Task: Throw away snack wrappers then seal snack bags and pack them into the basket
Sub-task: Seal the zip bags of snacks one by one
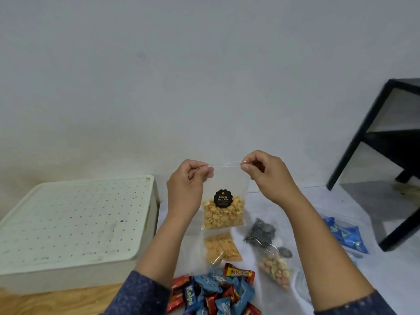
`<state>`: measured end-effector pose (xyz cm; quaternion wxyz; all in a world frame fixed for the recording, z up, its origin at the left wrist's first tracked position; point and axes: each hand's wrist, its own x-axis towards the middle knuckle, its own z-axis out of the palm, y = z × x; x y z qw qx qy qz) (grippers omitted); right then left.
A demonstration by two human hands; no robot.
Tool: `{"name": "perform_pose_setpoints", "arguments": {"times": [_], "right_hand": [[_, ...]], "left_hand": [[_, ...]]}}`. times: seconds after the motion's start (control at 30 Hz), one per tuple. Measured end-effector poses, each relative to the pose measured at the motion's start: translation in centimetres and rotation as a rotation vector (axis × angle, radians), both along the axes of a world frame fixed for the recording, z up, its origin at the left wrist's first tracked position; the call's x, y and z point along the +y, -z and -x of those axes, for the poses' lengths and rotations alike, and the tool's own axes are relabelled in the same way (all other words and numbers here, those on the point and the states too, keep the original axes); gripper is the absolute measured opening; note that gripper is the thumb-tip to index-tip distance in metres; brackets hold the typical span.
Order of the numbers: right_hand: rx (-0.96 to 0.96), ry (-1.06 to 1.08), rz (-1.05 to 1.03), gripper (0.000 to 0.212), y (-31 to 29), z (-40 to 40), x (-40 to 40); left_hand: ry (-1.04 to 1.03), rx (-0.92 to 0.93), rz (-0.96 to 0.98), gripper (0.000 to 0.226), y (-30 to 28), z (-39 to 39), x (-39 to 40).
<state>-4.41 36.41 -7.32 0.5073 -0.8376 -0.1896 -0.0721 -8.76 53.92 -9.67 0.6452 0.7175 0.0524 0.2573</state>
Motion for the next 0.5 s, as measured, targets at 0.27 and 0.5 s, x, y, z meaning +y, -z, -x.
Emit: {"name": "perform_pose_setpoints", "arguments": {"times": [0.27, 0.5], "right_hand": [[-0.103, 0.046, 0.067, 0.017, -0.43, 0.4, 0.22], [-0.104, 0.013, -0.011, 0.017, -0.8, 0.44, 0.19]], "left_hand": [[-0.01, -0.028, -0.078, 0.021, -0.11, 0.35, -0.19], [-0.054, -0.061, -0.136, 0.023, -0.37, -0.02, -0.49]]}}
